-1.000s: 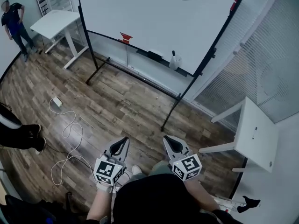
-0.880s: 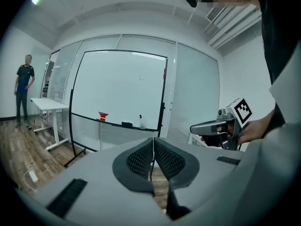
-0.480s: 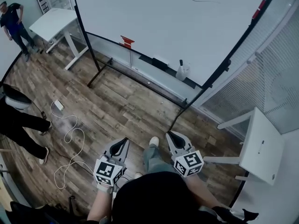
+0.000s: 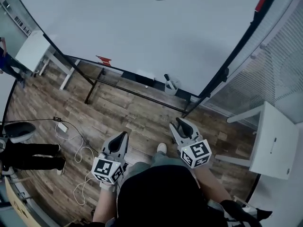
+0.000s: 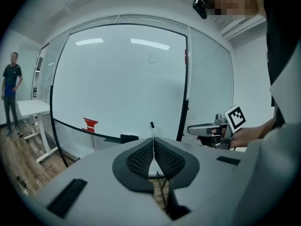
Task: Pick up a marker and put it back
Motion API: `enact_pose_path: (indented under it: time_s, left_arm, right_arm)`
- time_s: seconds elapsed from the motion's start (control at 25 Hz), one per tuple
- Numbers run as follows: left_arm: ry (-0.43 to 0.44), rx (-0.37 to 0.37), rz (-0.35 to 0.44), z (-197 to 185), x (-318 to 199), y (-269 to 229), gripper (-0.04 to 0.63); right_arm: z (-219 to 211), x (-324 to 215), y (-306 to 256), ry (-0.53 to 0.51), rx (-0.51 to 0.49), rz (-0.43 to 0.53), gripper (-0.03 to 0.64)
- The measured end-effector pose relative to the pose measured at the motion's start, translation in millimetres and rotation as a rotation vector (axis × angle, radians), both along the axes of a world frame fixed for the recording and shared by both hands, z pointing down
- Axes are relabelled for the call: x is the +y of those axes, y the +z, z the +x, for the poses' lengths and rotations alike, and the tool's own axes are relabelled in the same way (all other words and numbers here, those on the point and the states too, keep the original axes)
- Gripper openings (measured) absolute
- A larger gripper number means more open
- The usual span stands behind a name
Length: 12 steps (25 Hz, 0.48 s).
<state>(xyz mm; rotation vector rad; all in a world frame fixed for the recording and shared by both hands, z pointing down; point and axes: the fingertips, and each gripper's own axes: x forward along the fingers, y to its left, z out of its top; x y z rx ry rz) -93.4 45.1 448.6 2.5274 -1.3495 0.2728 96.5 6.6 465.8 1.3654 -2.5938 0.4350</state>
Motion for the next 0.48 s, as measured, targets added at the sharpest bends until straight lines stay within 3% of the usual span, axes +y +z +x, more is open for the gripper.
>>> enact_pose_path:
  time_s: [0.24,0.48]
  left_arm:
    - [0.045,-0.020,-0.026,24.0,-37.5,6.9,0.021]
    - [0.062,-0.002,-0.045,22.8,-62.1,13.1,0.021]
  right_arm:
    - [37.3,-54.5,9.9,0.064,0.011,-0.019,0.156]
    - [47.7,-89.8,10.8,0.097,0.057,-0.024,0.172]
